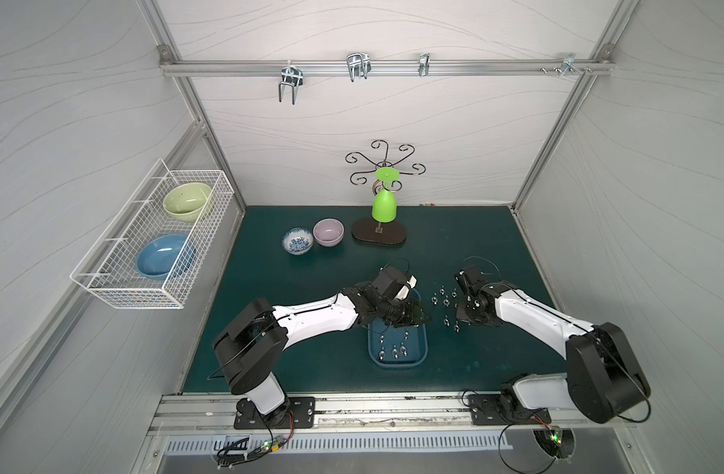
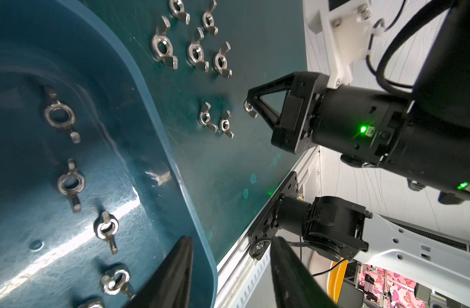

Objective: Take out the wing nut from the storage box
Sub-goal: Place the wing nut at the center of the board.

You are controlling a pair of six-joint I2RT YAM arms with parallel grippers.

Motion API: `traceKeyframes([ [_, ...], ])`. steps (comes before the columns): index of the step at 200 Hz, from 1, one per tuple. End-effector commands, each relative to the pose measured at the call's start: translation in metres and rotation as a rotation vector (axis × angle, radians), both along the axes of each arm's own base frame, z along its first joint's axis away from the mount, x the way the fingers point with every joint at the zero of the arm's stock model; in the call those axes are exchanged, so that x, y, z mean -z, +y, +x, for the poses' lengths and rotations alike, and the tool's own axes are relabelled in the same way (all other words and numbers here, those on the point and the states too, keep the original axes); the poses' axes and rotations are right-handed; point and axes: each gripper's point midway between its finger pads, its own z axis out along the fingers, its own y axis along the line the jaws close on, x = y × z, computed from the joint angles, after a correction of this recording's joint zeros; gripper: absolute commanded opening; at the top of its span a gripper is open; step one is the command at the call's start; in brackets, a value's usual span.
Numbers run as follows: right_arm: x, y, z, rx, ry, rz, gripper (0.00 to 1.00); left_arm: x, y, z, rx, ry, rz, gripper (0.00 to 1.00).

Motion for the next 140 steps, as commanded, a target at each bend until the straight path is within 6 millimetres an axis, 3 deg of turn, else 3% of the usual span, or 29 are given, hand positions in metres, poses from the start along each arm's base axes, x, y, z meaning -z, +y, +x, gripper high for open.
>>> traceKeyframes([
  [1,0.003,0.006,0.002,-0.001,0.023,0.037,0.03,-0.019,-0.011,0.008,0.008,-0.041,-0.054,0.51],
  [140,0.021,0.009,-0.004,0.016,0.1,0.038,0.13,-0.016,-0.001,0.011,-0.038,-0.058,-0.035,0.51],
])
